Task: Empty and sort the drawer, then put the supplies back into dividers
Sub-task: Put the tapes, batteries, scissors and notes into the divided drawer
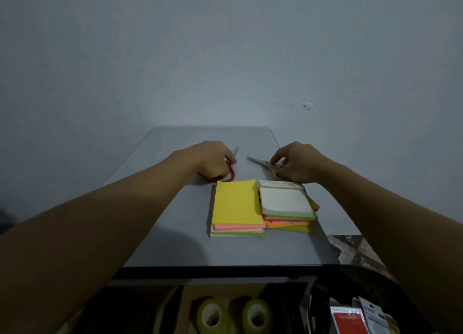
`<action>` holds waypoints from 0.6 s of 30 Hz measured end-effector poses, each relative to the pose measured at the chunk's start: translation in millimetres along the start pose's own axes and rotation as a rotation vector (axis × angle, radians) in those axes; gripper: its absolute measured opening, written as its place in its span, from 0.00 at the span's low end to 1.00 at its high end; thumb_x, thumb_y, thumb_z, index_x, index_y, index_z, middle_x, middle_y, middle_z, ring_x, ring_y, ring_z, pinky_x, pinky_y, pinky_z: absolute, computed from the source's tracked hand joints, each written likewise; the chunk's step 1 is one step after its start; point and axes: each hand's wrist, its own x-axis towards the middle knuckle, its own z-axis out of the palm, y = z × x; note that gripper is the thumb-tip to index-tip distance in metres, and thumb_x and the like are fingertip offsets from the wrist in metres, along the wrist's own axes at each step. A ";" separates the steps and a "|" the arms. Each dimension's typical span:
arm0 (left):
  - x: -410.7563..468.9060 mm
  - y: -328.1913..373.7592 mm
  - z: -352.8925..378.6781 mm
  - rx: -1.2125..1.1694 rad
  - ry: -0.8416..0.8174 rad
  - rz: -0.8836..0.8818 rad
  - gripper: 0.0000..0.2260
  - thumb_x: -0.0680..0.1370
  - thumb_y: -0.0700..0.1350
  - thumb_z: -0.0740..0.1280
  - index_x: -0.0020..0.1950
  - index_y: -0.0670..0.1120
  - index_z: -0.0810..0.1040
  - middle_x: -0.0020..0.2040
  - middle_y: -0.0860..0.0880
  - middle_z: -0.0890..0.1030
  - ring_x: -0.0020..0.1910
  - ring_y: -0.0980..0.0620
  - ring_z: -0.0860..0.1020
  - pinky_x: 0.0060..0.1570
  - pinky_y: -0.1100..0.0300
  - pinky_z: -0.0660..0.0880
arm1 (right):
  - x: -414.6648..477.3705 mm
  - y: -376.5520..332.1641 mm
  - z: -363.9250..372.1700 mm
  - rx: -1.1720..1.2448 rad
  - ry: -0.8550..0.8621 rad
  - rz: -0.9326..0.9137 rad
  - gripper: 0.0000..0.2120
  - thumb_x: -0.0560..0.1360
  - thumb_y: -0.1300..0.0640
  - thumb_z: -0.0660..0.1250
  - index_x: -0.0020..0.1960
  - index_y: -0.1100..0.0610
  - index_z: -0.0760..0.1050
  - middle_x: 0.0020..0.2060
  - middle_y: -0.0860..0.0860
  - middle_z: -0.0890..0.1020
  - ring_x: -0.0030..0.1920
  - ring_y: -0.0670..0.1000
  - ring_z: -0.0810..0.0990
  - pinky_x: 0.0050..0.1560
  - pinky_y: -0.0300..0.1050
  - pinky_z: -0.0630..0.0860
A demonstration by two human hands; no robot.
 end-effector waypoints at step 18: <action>-76.5 -33.5 -46.6 -0.176 0.306 0.026 0.14 0.77 0.47 0.68 0.62 0.57 0.81 0.63 0.49 0.81 0.55 0.50 0.78 0.54 0.60 0.73 | -33.2 -29.3 -38.8 0.183 0.163 -0.015 0.08 0.76 0.54 0.71 0.55 0.51 0.83 0.42 0.49 0.85 0.40 0.43 0.80 0.35 0.37 0.73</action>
